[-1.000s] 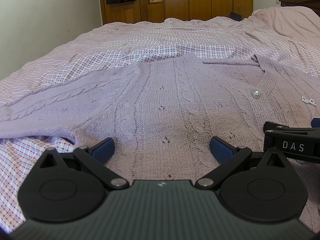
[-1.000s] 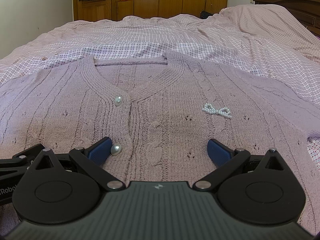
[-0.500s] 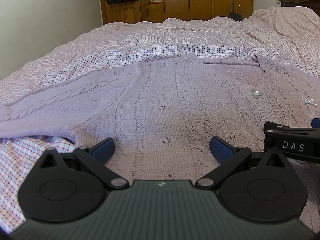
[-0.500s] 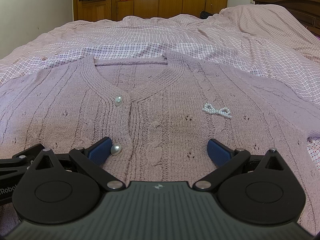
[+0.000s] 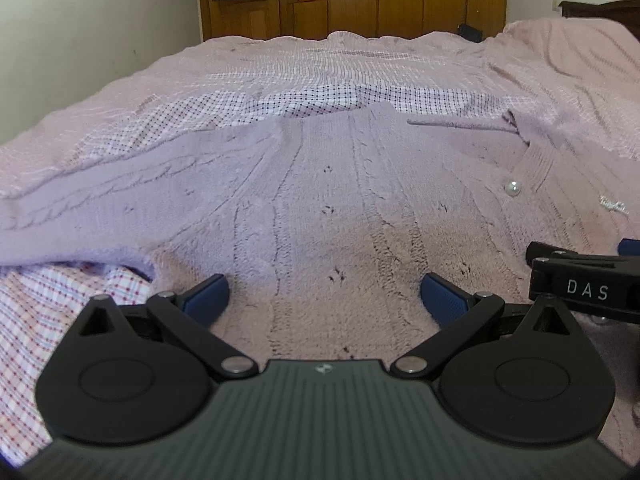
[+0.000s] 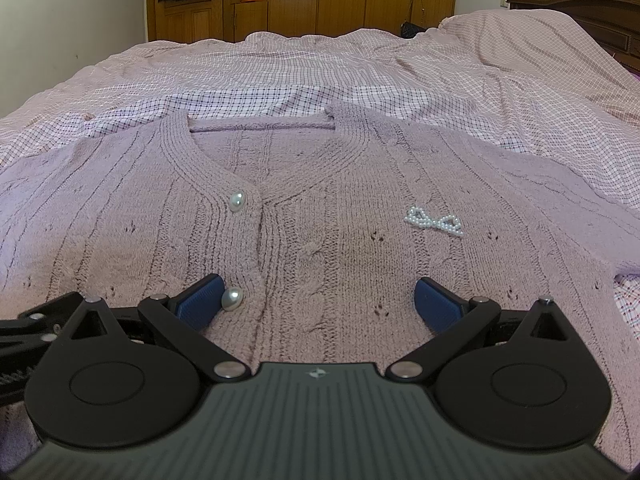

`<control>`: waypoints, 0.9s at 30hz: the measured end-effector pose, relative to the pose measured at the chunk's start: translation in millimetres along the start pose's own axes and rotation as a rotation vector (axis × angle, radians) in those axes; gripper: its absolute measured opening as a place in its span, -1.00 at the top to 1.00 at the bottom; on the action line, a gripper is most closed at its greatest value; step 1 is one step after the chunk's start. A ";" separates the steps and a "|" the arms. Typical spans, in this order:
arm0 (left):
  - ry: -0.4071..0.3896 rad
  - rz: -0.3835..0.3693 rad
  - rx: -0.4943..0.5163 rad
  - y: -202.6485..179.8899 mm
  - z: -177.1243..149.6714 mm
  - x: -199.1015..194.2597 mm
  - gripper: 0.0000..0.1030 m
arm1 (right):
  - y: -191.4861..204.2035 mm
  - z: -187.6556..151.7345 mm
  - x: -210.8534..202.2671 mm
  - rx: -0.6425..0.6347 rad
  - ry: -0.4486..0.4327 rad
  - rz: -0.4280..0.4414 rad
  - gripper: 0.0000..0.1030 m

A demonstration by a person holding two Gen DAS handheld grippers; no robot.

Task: Fold small clothes
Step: 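Roll the left gripper and close it on the cardigan sleeve cuff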

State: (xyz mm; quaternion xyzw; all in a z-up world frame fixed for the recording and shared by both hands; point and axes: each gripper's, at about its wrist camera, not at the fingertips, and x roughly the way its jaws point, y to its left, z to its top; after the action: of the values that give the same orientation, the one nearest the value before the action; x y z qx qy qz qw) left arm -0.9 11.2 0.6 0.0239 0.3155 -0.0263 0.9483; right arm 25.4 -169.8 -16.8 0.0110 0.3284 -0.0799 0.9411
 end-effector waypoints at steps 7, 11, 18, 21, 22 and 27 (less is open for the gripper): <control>-0.034 -0.088 -0.057 28.9 1.5 -9.3 -1.00 | -1.8 -0.6 -1.3 0.009 0.001 0.010 -1.00; -0.117 -0.239 -0.316 85.6 -2.9 -22.4 -1.00 | -1.2 -0.7 -0.2 0.007 0.001 0.010 -1.00; -0.181 -0.042 -0.496 148.0 -5.4 -35.6 -1.00 | -0.4 -0.8 -0.1 0.005 0.002 0.008 -1.00; -0.166 -0.021 -0.597 181.1 -8.1 -31.1 -1.00 | -0.8 -0.4 0.1 0.005 0.002 0.008 -1.00; -0.185 -0.012 -0.609 190.9 -9.8 -31.9 -1.00 | -0.6 -0.4 0.3 0.006 0.002 0.009 -1.00; -0.198 0.028 -0.653 217.3 -8.9 -26.5 -1.00 | -0.4 -0.4 0.4 0.005 0.002 0.009 -1.00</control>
State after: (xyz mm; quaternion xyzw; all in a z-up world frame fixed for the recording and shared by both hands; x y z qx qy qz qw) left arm -13.2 229.4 15.6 -0.2792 0.2134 0.0870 0.9322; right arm 25.4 -170.2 -17.3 0.0149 0.3292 -0.0766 0.9410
